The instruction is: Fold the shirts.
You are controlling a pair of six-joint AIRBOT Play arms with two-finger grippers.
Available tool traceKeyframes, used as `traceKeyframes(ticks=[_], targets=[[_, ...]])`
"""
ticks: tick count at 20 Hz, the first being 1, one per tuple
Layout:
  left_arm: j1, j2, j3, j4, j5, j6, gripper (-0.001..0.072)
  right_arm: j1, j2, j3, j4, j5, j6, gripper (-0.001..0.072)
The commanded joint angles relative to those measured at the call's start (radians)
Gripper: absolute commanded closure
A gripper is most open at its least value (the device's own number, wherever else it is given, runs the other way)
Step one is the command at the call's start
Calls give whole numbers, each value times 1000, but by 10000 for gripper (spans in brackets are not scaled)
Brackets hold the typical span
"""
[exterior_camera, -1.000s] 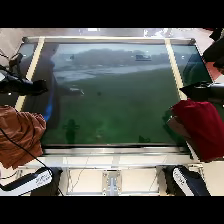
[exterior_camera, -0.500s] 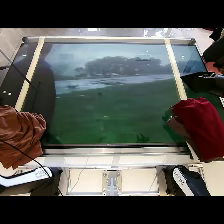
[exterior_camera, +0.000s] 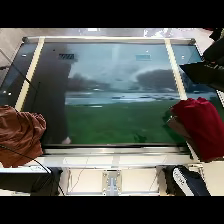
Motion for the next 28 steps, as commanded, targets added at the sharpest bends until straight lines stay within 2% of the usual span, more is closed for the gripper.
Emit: traceKeyframes(ticks=[1, 2, 5, 9, 12, 15, 18, 22, 24, 27, 28], targets=[[3, -51, 0, -89, 25, 61, 337, 1, 0, 1, 79, -7, -1, 448], [-2, -50, 0, -114, 26, 69, 694, 1, 0, 1, 93, -8, -1, 448], [-20, -13, 0, -267, -3, 132, 695, 1, 0, 1, 113, -35, -1, 448], [-75, 91, 0, -656, -101, 286, 695, 0, 0, 28, 136, -98, -1, 448], [-214, 169, 0, -906, -192, 388, 694, 0, 0, 75, 129, -92, -1, 448], [-443, 208, 0, -944, -243, 396, 694, 0, 0, 126, 110, -47, -1, 448], [-732, 202, 0, -941, -245, 396, 694, 0, 0, 171, 41, 24, -1, 448], [-1119, 160, 0, -941, -100, 402, 694, 0, 0, 184, -54, 87, -1, 449], [-1288, 117, 0, -941, -11, 449, 694, 0, 0, 184, -108, 101, -1, 448], [-1456, 49, 0, -941, 114, 472, 694, 0, 0, 184, -183, 101, -1, 448], [-1477, 35, 0, -940, 156, 475, 658, 0, 0, 184, -202, 101, -1, 448]])
